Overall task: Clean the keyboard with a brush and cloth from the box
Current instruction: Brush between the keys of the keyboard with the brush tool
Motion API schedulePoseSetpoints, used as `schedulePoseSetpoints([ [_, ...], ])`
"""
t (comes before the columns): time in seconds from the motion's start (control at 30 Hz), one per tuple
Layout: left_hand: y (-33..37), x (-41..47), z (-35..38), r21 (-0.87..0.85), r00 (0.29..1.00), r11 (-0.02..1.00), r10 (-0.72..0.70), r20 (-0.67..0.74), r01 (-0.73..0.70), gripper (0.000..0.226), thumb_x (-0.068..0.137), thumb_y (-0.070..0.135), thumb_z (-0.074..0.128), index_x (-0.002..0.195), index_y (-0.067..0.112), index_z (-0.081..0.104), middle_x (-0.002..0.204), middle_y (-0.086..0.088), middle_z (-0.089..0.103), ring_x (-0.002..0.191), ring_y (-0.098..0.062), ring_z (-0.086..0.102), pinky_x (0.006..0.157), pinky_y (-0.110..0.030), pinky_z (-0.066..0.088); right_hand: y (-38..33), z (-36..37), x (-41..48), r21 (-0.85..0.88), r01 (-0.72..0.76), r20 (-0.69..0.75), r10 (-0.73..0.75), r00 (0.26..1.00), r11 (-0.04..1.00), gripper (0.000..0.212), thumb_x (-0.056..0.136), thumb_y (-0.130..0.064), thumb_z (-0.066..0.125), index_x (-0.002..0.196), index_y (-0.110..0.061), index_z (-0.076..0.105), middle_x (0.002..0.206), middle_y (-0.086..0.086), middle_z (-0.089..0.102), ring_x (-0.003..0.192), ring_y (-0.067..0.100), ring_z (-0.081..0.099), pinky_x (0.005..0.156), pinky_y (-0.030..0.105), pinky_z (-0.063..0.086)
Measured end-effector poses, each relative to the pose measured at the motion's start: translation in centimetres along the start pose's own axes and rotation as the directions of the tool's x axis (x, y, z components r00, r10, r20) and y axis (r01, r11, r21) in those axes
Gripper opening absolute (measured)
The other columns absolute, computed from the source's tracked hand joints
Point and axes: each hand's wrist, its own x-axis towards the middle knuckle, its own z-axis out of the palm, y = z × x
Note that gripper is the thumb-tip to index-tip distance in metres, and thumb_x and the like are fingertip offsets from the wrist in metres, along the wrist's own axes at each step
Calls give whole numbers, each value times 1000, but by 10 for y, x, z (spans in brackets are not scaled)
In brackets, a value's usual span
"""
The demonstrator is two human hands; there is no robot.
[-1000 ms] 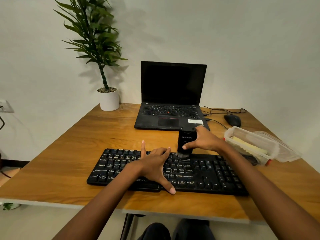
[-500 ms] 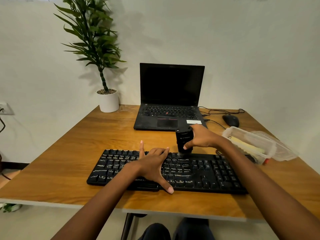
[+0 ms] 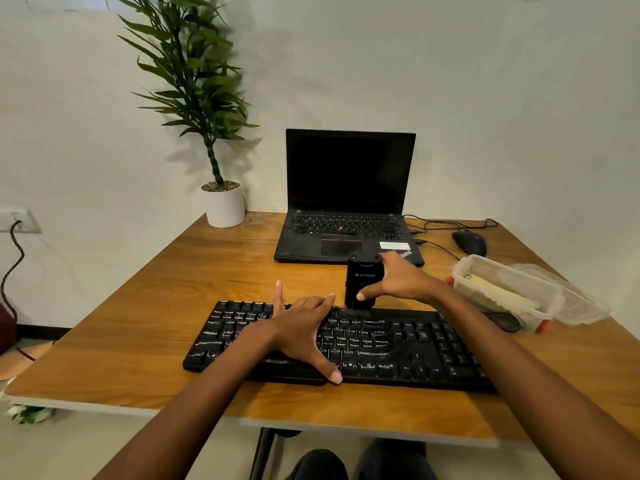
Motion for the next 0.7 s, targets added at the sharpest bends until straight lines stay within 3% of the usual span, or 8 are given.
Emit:
schedulePoseSetpoints([
  [0.13,1,1,-1,-1,1000,1000,1,8,-1,129,65,72,66,148,19,-17,159,0,-2,146,-20,-7,91,-64,-35,1,3,1,-61,-6,-29,4,1000,998,49,69,-11,79,111,-11,54,104,1,59,97,15,54,73,20,41],
  [0.47,3,-1,-4,6,1000,1000,-14,15,14,128,66,71,65,148,17,-17,160,-1,-3,146,-20,-6,90,-63,-36,5,5,1,6,9,-54,-8,998,1000,44,68,-12,79,104,-15,55,99,-2,60,97,15,56,70,16,42],
  [0.57,5,-2,-4,10,1000,1000,-19,24,19,128,67,71,65,149,16,-17,160,-1,-3,146,-20,-6,92,-65,-33,8,8,0,16,5,-137,-3,991,1000,47,69,-14,79,110,-10,56,101,-1,59,99,15,56,74,20,43],
  [0.63,4,-2,-4,10,999,1000,-25,24,25,128,67,71,65,149,16,-17,160,-1,-3,146,-21,-6,93,-66,-32,5,5,-2,36,10,-80,-7,997,999,45,69,-13,79,107,-11,56,98,-2,61,97,16,58,73,17,43],
  [0.7,4,-2,-5,6,999,1000,-24,24,24,128,67,71,65,149,16,-16,159,0,-2,146,-20,-5,93,-67,-31,0,-1,-3,-61,10,6,-10,1000,998,45,69,-11,78,107,-11,55,96,-3,58,93,14,55,69,15,41],
])
